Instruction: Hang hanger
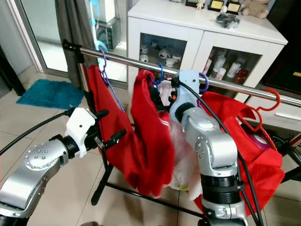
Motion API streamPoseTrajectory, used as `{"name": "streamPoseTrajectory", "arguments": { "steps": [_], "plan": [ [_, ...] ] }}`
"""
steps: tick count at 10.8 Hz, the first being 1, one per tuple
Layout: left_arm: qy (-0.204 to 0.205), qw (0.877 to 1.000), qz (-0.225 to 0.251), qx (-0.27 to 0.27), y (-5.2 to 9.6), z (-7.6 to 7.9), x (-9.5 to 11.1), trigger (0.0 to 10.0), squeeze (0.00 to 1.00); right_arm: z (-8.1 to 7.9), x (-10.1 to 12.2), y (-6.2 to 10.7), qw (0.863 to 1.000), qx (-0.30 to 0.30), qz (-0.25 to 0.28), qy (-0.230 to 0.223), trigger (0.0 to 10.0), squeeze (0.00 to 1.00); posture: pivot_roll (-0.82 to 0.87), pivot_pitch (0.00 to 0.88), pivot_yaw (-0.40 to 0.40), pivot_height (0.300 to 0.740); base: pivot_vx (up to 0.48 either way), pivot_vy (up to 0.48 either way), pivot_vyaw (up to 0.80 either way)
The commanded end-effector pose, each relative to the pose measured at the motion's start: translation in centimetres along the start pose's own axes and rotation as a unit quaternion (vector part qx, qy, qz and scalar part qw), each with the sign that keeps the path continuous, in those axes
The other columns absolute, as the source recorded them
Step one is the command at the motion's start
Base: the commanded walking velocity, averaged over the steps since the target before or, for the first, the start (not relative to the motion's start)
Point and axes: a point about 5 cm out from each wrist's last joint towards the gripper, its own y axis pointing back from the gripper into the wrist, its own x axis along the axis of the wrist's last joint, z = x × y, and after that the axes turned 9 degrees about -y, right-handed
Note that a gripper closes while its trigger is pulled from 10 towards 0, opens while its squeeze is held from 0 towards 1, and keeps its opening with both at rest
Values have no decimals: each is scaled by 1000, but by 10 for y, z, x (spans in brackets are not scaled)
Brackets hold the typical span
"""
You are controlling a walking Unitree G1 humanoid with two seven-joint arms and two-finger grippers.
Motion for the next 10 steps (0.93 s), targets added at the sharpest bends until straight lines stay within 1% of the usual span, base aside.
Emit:
{"name": "streamPoseTrajectory", "arguments": {
  "steps": [1, 3, 5, 6, 7, 8, 9, 10],
  "plan": [
    [-3, 1000, 4, -9, -2, 2, 3, 10000, 0, 9, 10, 1, 1000, -10, 4, 6, 10000, 1000, -44, 0, -88, 740, 0, 0, 0],
    [-3, 1000, 4, -9, -3, 1, 3, 10000, 0, 13, 9, -3, 999, -20, -10, 33, 10000, 1000, -47, 0, -87, 740, 0, 0, 0],
    [-4, 1000, 3, -14, -4, 1, 4, 10000, 0, 8, 2, -14, 999, -21, -30, 34, 10000, 1000, -46, 0, -83, 740, 0, 0, 0],
    [-6, 1000, 2, -16, -4, 1, 3, 10000, 0, 3, -3, -22, 998, -5, -45, 42, 10000, 1000, -44, 0, -82, 740, 0, 0, 0],
    [-6, 1000, 2, -18, -4, 0, 3, 10000, 0, 1, -5, -27, 997, 0, -54, 50, 10000, 1000, -44, 0, -81, 740, 0, 0, 0],
    [-6, 1000, 1, -21, -4, 1, 3, 10000, 0, -1, -6, -35, 996, 0, -63, 64, 10000, 565, -46, 0, -76, 740, 0, 0, 0],
    [-6, 1000, 1, -22, -5, 1, 3, 10000, 0, -1, -7, -39, 995, -4, -67, 74, 10000, 0, -46, 0, -76, 740, 0, 0, 0],
    [-6, 1000, 1, -23, -5, 1, 3, 10000, 0, -1, -7, -43, 995, -7, -70, 71, 10000, 0, -46, 0, -76, 740, 0, 0, 0]
  ]
}}
